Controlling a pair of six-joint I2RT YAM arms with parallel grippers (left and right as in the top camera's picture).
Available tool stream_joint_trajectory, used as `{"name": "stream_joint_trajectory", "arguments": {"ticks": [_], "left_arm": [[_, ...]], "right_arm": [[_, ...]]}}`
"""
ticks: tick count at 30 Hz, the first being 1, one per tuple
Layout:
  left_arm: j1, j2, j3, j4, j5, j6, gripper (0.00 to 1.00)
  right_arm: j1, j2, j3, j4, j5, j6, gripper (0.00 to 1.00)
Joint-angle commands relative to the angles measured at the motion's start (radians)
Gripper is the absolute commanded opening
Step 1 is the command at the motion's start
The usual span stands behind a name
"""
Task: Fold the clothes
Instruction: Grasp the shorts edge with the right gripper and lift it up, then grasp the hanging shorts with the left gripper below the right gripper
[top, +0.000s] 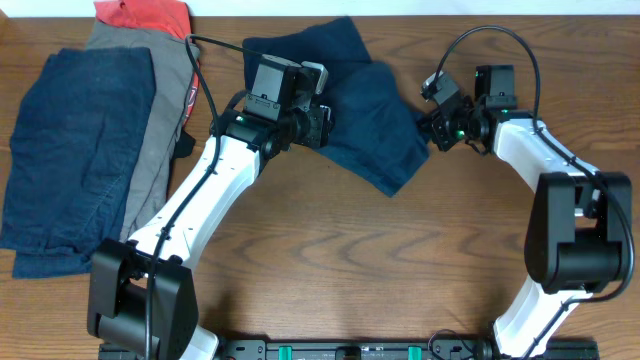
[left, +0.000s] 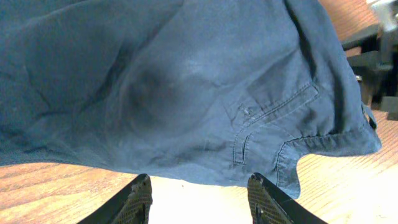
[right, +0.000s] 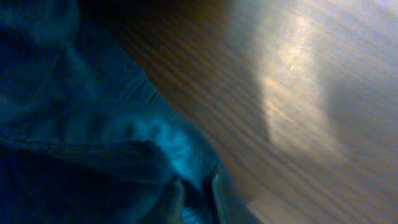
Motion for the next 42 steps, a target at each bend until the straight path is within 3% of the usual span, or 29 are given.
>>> {"name": "stream_joint_trajectory", "arguments": {"ticks": [1,9,19,25,35,42], "left_arm": [[0.002,-0.003,0.009,-0.003,0.009,0.018,0.52],[0.004,-0.003,0.009,0.021,0.007,0.029,0.52],[0.01,-0.063,0.01,0.118,0.005,0.03,0.52],[0.041,-0.151,0.01,0.133,0.006,0.029,0.52],[0.043,-0.163,0.009,0.105,0.006,0.029,0.52],[0.042,-0.157,0.009,0.054,0.105,0.029,0.52]], "right_arm": [[0.008,0.029,0.014,0.0,-0.032,0.066,0.01],[-0.01,-0.058,0.053,-0.019,-0.085,0.209,0.01],[-0.024,-0.363,0.322,-0.339,-0.077,0.221,0.01],[-0.025,-0.527,0.39,-0.394,-0.076,0.234,0.01],[0.021,-0.459,0.389,-0.474,-0.081,0.253,0.01],[0.053,-0.427,0.389,-0.441,-0.076,0.253,0.01]]}}
